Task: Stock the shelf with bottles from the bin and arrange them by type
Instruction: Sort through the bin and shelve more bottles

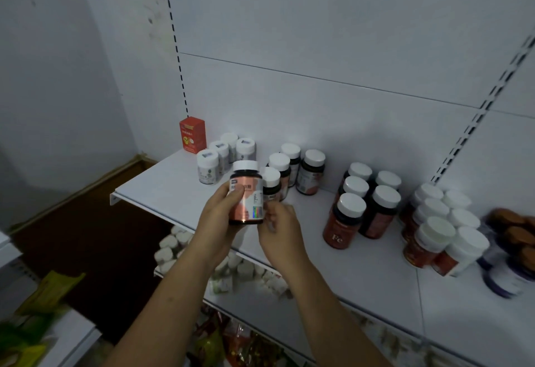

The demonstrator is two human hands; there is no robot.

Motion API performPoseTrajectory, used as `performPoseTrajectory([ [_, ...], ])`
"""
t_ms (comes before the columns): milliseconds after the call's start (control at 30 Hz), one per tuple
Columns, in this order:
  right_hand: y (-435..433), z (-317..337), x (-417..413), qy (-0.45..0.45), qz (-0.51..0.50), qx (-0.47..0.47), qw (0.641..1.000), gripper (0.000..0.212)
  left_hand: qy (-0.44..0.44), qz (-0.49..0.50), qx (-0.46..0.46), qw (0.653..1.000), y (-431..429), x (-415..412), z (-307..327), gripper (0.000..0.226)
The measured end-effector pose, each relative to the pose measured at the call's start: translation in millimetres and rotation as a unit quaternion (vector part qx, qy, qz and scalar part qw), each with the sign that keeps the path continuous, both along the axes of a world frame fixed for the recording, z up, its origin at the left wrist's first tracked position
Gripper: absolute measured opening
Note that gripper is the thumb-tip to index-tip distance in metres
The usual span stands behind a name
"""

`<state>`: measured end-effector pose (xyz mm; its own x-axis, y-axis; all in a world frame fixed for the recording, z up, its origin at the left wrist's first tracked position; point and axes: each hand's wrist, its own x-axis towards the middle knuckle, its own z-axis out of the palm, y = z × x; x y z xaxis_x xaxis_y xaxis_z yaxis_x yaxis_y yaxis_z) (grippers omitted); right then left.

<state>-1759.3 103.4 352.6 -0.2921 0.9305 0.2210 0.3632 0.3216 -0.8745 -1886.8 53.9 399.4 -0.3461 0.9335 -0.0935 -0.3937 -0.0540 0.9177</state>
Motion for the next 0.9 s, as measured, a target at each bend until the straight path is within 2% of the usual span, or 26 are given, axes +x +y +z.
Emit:
performPoseTrajectory([
  [433, 3, -3, 5, -0.026, 0.035, -0.02, 0.999, 0.047, 0.025, 0.025, -0.013, 0.999, 4, 1, -7, 0.034],
  [600, 2, -7, 13, -0.043, 0.053, -0.021, 0.997, 0.04, 0.036, 0.028, 0.003, 0.999, -2, 3, -5, 0.035],
  [733, -5, 3, 24, 0.034, 0.021, -0.022, 0.999, 0.029, 0.038, 0.02, 0.027, 0.999, -15, 4, 0, 0.036],
  [833, -22, 30, 30, 0.149, 0.031, -0.089, 0.984, 0.023, 0.046, -0.001, 0.045, 0.998, -31, 7, 6, 0.038],
  [900, -36, 43, 33, 0.194, 0.049, -0.119, 0.973, 0.019, 0.052, -0.025, 0.057, 0.997, -44, 9, 11, 0.043],
])
